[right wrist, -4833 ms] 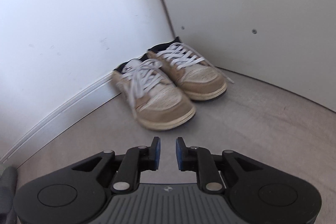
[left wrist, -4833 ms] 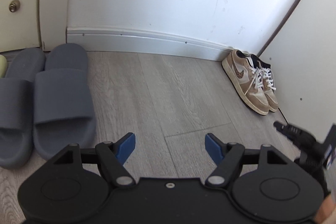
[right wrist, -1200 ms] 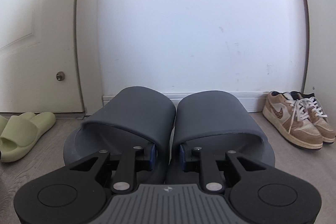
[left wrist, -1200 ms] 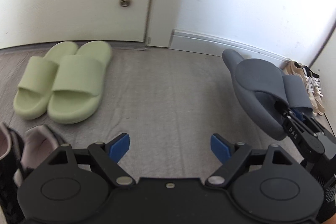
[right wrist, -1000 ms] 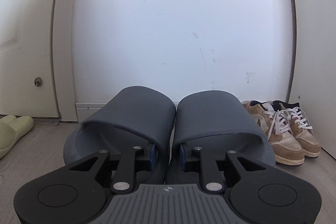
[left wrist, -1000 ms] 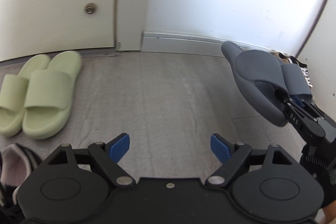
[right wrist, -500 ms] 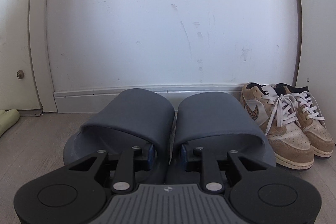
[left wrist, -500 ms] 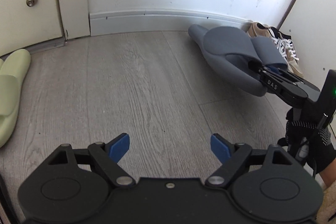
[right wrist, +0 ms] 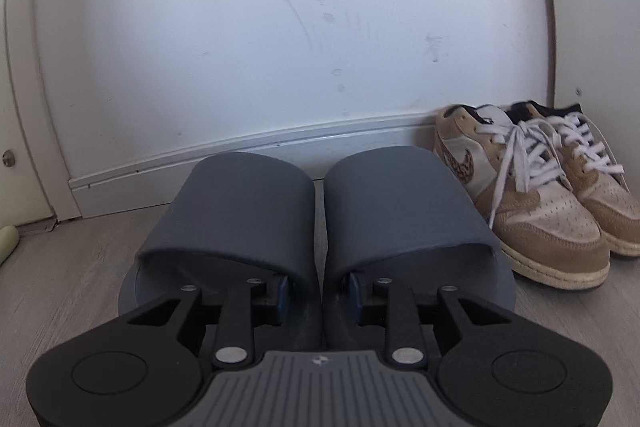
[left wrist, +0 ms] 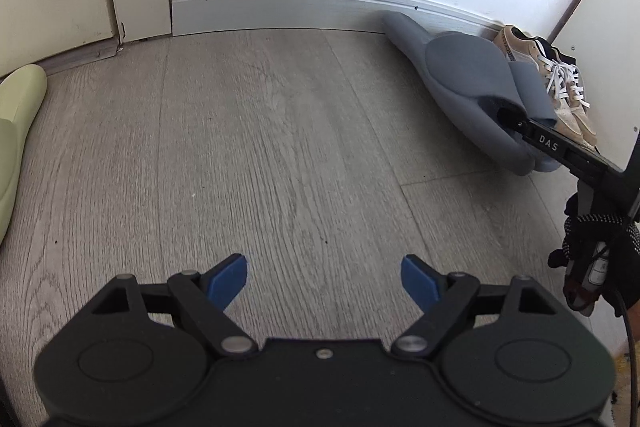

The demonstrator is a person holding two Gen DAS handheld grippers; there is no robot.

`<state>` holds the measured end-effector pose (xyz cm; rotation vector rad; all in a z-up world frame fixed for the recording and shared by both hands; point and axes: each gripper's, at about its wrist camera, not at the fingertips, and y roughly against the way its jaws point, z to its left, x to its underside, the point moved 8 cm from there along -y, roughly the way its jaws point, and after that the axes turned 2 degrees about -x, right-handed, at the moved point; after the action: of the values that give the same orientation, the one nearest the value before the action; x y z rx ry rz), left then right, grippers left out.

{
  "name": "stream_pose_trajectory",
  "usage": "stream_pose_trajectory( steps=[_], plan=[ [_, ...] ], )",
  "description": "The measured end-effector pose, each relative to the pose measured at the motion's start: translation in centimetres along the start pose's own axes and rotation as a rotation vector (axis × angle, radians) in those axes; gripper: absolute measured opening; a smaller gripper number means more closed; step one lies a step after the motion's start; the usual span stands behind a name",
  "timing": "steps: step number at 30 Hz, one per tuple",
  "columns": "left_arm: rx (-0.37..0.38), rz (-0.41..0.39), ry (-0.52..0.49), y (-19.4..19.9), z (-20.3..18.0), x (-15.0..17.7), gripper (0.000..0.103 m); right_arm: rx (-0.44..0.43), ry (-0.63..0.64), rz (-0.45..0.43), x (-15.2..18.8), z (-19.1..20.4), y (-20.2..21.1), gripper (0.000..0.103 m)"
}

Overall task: Organize scattered shoes
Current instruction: 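Lift and carry the grey slides with the right gripper toward the tan sneakers, then lower the grey slides onto the floor beside the tan sneakers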

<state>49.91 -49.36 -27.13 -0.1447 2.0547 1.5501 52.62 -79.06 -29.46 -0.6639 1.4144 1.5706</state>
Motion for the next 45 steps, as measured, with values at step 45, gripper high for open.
stream_pose_trajectory(
  steps=[45],
  plan=[
    [0.030,0.014,0.007,0.5,-0.9,0.6,0.085,0.024,0.182,0.170,0.3,0.8,-1.6,0.069]
  ],
)
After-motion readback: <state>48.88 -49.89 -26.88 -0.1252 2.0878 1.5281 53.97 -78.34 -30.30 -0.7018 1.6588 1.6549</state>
